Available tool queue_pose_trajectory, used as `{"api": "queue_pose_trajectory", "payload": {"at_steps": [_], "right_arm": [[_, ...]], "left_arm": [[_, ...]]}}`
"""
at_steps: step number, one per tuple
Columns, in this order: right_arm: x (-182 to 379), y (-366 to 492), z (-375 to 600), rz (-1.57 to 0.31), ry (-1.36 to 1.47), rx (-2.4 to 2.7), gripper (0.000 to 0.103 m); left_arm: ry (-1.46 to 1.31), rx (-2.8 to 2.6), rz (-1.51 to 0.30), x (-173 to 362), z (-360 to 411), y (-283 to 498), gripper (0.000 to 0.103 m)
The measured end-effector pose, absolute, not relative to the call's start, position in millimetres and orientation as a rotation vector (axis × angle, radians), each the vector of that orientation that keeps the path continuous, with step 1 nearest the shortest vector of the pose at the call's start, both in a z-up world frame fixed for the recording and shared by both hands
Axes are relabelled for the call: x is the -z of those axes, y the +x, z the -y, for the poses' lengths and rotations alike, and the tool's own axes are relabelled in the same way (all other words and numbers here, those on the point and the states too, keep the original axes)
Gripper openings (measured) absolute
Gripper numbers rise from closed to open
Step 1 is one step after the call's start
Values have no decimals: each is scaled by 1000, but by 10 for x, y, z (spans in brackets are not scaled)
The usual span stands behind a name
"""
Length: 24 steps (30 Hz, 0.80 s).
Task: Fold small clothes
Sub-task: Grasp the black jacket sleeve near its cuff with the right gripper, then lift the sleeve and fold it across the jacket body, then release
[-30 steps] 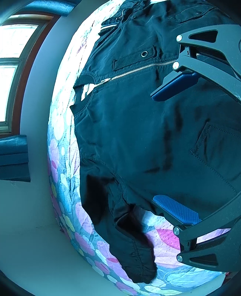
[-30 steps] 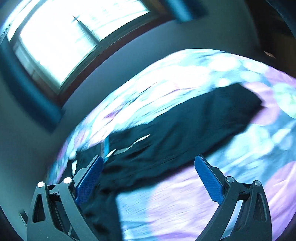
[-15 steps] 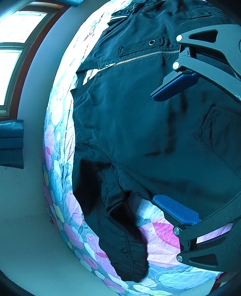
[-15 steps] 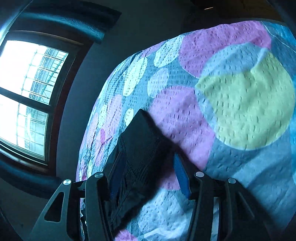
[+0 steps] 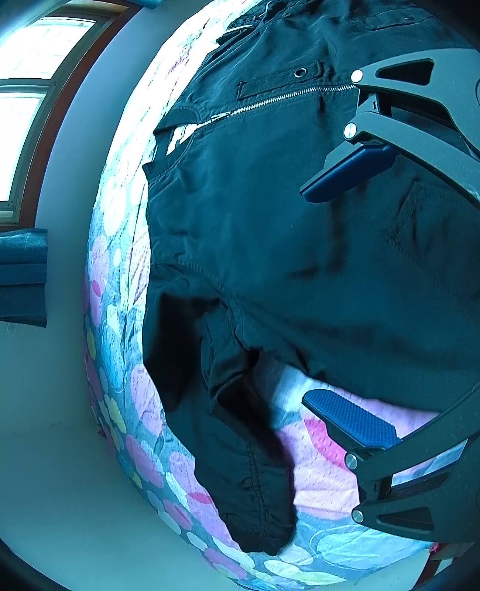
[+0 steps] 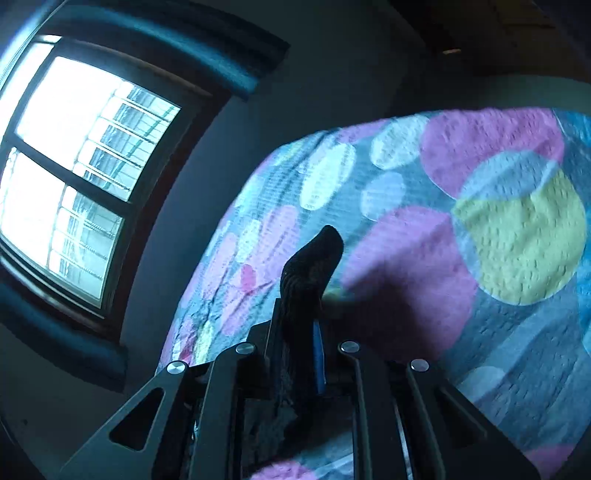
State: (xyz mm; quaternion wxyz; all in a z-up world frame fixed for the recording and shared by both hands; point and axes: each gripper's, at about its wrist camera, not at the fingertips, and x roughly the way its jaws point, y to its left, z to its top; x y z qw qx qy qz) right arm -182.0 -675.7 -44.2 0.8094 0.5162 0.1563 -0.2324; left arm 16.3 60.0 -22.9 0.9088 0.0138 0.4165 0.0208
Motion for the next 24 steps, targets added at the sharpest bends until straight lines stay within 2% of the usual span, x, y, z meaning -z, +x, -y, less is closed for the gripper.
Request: {"api": "queue_pose_trajectory", "payload": {"at_steps": [8,14,17,24], "right_arm": [[-771,-1449,5901,-226,880,295,14],[-1353,-965,4743,-239,673,85,14],[-1496,-686,4090,-274,573,-11,14],[-1399,-149,2744,-382,372,-205,14]], "left_arm": [[11,-66,-855,154,-921,127,101],[-12,-85,-836,70,-1159,46,101],[-22,-92,-829,34,-1282,0,101],[-42,-131,-814,-15,-1559,-78,101]]}}
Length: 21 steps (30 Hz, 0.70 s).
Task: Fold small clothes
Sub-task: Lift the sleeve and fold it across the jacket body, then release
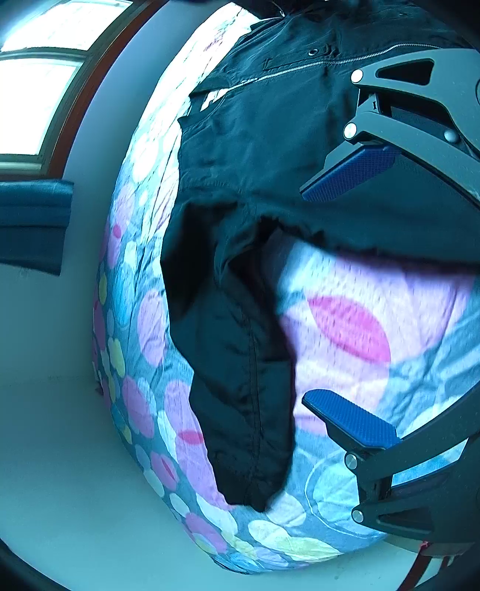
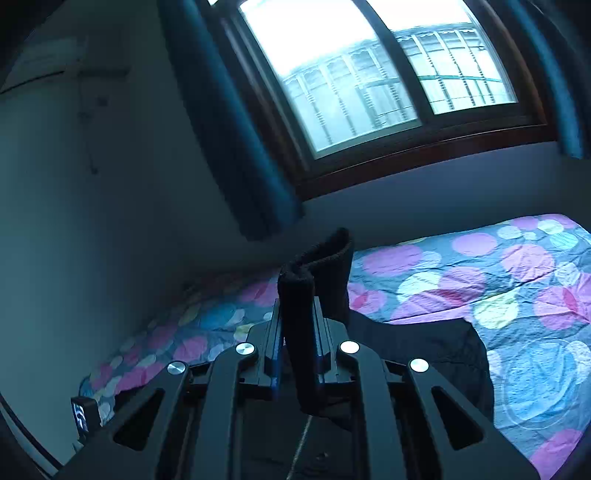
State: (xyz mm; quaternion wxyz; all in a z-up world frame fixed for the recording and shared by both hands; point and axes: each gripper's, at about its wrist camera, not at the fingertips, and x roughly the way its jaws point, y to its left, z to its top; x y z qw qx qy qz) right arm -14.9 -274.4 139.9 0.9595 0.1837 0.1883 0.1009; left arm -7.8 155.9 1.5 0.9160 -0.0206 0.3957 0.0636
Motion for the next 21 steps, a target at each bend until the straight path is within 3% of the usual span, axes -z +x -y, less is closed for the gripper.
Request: {"api": "queue_pose_trajectory", "payload": {"at_steps": [13,21], "right_arm": [[-198,465,1271,-718,219,-392,14],[102,503,710,-794,146,-448,14]], "left_arm": [[-49,-128,-816,9,-1645,-130,101],[-33,-97,-840,101,-1509,-135,101]]}}
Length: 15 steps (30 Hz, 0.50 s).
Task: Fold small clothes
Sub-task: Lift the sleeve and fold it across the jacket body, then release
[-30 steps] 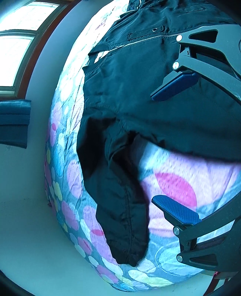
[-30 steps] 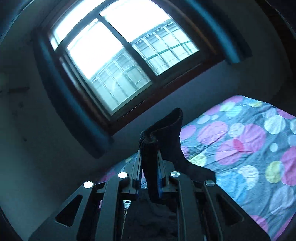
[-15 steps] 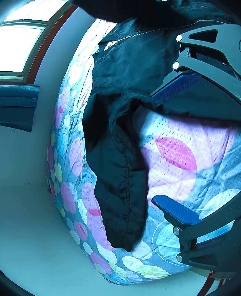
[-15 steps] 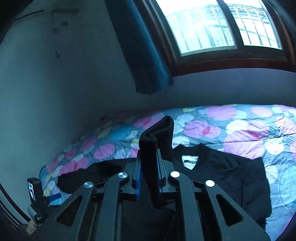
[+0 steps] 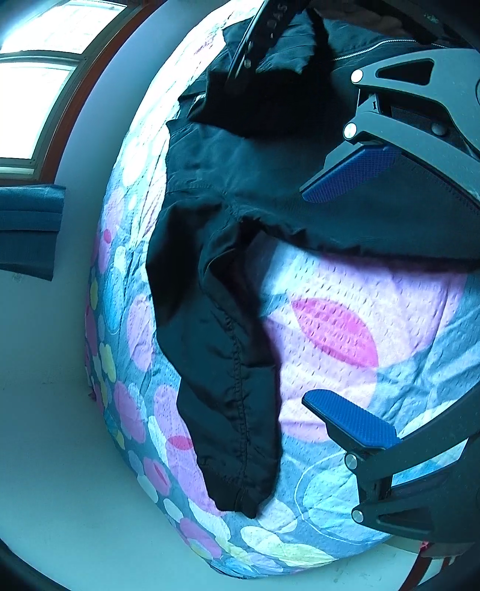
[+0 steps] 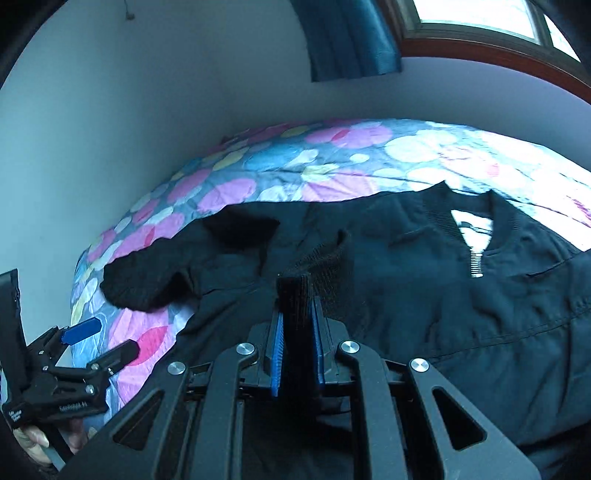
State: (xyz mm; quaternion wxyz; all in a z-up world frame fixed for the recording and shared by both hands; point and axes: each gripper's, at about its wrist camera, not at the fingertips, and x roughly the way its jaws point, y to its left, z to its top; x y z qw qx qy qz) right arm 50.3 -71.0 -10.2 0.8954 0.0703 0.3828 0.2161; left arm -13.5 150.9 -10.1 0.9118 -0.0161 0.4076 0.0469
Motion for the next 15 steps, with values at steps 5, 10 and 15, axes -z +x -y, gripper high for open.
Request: {"api": "queue_pose_trajectory", "payload": {"at_steps": [5,10,15], "right_arm": [[320,611,489,-900,152,-525,23],[629,659,374,-1045,216,-622,38],[572,621,606,-1058,392,-728,44]], "left_arm": [[-28,-86,-841,110,-1461,-140,101],[-26,-77,-851,144,-1429,-139,101],[-21,-66,-858,176,-1390,-149,101]]}}
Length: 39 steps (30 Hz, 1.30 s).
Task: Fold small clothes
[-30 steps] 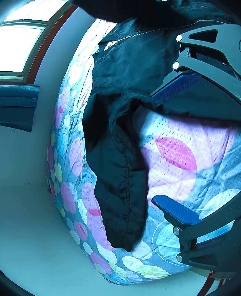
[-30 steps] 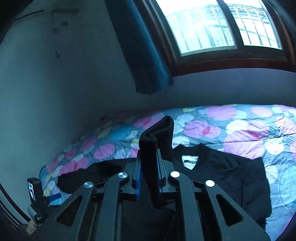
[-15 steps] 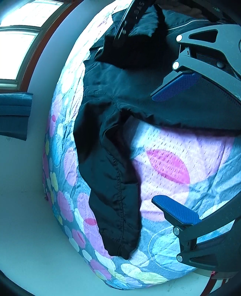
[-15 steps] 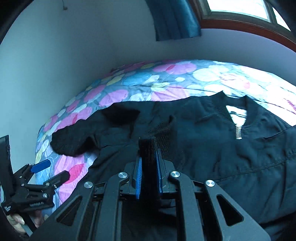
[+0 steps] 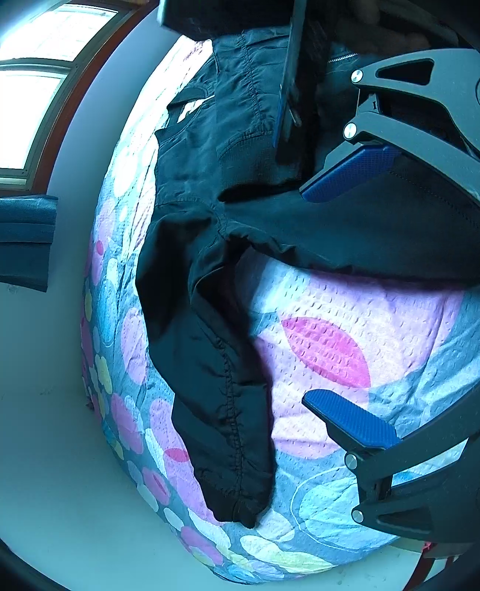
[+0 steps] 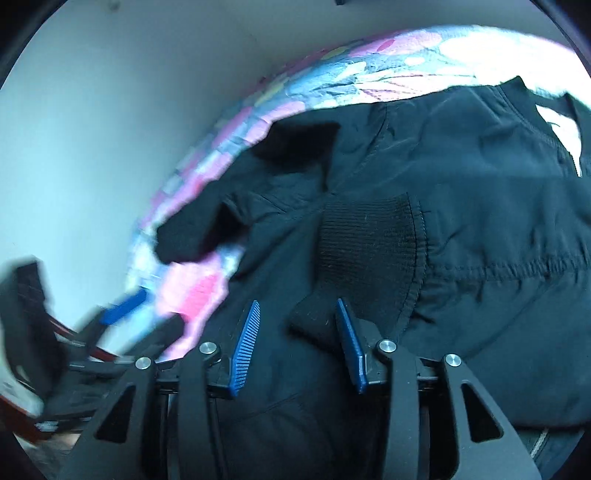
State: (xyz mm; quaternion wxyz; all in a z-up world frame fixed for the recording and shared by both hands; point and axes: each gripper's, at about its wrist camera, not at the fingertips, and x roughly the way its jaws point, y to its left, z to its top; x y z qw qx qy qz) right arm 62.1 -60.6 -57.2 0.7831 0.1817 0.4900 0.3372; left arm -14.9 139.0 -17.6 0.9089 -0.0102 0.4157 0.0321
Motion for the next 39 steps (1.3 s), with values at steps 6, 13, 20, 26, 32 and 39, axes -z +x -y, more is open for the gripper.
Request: {"api": "queue_pose_trajectory", "payload": {"at_steps": [6,13,20,26,32,39], "right_arm": [[166,370,1767,-896,492,-636,48],[356,105,3953,-817,746,-159,53],[637,-325,4226,-830,923,-209,53],[677,-312,3945,-884,959,-268,53],[883,-194,3868,-871,1016,-150,53],[804,-228,3850,-873,936,-112,48]], "left_arm": [[-22,-44,-861,199,-1349,-145,101],[-26,-4,-851,191,-1107,-19,101],[-2,39,-865,227,-772,82,101],[-4,50,-876,264,-680,100,101],[-12,56,-872,242,-673,66,101],[-22,56,-873,233,-693,71,101]]}}
